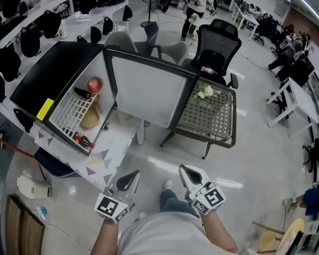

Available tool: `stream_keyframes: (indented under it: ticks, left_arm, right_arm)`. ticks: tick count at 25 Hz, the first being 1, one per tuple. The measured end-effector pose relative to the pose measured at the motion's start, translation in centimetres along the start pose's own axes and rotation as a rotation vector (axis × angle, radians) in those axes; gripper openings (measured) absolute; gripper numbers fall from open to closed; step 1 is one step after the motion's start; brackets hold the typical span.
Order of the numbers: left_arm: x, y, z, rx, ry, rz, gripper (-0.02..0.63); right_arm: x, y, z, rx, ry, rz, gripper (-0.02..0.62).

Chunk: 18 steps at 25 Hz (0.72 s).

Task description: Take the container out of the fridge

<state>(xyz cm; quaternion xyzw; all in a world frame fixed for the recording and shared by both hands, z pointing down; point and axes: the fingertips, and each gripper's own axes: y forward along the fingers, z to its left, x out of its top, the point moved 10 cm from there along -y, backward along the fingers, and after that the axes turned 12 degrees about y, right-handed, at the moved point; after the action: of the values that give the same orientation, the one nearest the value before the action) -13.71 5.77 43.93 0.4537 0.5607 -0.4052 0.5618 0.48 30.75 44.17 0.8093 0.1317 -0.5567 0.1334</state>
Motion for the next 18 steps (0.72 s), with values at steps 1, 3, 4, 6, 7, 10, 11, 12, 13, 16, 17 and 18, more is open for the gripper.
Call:
stream_keyframes:
  ticks: [1,3,4,6,7,10,11,12,13,16,17,18]
  left_arm:
    - [0.2,1.2,0.4,0.012,0.001,0.004,0.008]
    - [0.8,3.5,1.1,0.030,0.004,0.011,0.008]
    - [1.1,4.6,1.4,0.039,0.007,0.015,0.008]
    - [1.5,6.8,1.9,0.061,0.009,0.021,0.008]
    - [1.7,7.8,2.1,0.074,0.006,0.021,0.008]
    - [1.9,10.5,2.4,0.110,0.000,0.025,0.008]
    - [2.0,11.4,2.5,0.123,0.000,0.030,0.008]
    - [2.0,12.1,2.5,0.137,-0.001,0.036,0.008]
    - [2.0,12.9,2.5,0.152,-0.001,0.042,0.008]
    - [2.2,15.0,2.7,0.201,-0.003,0.056,0.008]
    - [2.1,15.5,2.7,0.213,-0.006,0.058,0.008]
    - [1.9,16.0,2.7,0.222,-0.010,0.059,0.008]
  right_arm:
    - [0.5,0.7,-1.2,0.008,0.004,0.002,0.003]
    - [1.8,2.1,-3.6,0.027,0.006,0.007,0.003]
    - [2.4,2.7,-4.7,0.037,0.006,0.011,0.003]
    - [3.4,3.8,-6.9,0.059,0.009,0.017,0.003]
    - [3.9,4.3,-7.9,0.071,0.012,0.021,0.003]
    - [4.9,5.9,-11.0,0.104,0.016,0.038,0.003]
    - [5.2,6.4,-11.9,0.116,0.018,0.044,0.003]
    - [5.5,6.8,-12.9,0.130,0.021,0.048,0.003]
    - [5.8,7.3,-13.8,0.145,0.023,0.053,0.003]
    - [6.5,8.6,-16.0,0.193,0.026,0.073,0.003]
    - [6.6,9.0,-16.6,0.208,0.026,0.081,0.003]
    - [6.6,9.4,-17.1,0.223,0.027,0.088,0.003]
